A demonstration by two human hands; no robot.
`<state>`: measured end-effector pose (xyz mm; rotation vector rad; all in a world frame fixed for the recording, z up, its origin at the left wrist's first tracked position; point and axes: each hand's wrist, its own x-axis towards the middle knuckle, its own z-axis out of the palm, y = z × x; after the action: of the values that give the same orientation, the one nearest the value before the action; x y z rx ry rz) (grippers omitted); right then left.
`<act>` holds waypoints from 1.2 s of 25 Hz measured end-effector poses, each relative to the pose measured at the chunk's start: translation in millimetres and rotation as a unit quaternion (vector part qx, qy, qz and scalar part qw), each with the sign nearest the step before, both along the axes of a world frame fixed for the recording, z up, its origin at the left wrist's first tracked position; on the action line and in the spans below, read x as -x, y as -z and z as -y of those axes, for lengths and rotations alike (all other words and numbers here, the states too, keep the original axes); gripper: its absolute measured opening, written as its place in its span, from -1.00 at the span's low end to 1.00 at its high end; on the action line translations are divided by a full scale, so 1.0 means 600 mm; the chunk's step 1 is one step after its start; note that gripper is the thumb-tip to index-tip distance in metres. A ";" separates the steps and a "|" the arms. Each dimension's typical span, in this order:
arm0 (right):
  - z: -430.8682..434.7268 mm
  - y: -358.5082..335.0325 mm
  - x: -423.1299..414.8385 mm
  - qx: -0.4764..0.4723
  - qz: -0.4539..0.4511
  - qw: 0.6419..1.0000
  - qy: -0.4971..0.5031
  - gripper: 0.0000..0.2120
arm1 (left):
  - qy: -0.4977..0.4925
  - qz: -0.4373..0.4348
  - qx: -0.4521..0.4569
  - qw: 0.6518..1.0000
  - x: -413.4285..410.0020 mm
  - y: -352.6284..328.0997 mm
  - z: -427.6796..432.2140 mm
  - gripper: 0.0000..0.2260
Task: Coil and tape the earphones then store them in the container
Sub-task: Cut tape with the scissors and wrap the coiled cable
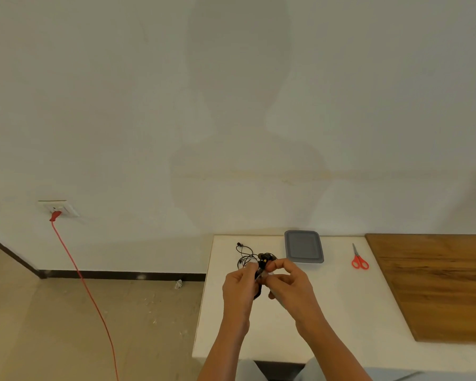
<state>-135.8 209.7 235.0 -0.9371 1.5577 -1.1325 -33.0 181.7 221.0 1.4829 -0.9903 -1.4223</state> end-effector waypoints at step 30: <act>0.024 -0.001 0.016 -0.109 0.038 0.993 -0.039 -0.89 | 0.112 0.166 0.065 0.978 -0.029 -0.005 0.018 -0.71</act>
<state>-145.4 195.6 235.8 -0.7911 1.5341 -0.9130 -15.8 171.1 224.0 1.5802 -1.4690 -1.2546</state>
